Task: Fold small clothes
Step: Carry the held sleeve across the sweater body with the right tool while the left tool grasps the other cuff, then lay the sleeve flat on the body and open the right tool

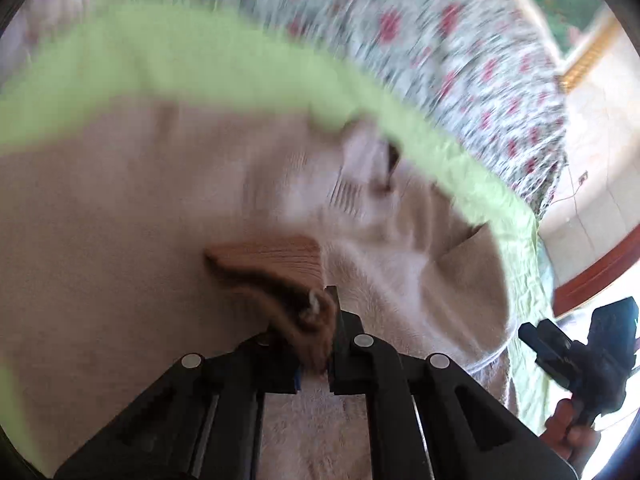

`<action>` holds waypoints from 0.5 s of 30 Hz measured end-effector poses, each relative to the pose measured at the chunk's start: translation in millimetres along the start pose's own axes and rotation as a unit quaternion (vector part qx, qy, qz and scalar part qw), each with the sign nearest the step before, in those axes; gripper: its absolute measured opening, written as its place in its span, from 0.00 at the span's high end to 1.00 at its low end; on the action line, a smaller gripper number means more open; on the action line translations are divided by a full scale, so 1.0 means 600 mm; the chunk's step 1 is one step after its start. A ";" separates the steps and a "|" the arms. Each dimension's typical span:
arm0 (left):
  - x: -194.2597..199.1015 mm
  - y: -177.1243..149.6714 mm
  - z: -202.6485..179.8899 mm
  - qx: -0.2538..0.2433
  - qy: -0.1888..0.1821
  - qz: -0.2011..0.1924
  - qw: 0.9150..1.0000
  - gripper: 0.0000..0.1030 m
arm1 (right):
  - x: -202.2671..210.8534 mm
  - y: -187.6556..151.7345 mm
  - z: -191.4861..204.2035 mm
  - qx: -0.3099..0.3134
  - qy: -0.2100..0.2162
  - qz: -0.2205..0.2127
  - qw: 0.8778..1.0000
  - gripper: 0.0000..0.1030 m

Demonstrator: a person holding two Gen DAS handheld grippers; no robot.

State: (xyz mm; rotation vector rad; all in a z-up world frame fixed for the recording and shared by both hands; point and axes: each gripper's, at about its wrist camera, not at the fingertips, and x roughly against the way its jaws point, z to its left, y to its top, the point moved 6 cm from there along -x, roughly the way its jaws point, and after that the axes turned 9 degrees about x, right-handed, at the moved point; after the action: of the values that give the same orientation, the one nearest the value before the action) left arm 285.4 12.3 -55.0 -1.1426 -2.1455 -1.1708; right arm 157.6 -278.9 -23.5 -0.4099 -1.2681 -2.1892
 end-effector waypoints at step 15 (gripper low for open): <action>-0.011 -0.008 0.074 -0.035 0.038 0.009 0.999 0.95 | -0.094 0.090 -0.143 -0.005 -0.085 0.048 0.995 0.45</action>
State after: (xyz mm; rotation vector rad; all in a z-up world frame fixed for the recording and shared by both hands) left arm 285.6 44.9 -86.2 -1.1264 -2.0491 -1.2684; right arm 236.7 -356.0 -59.0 -0.6592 -1.2985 -2.1170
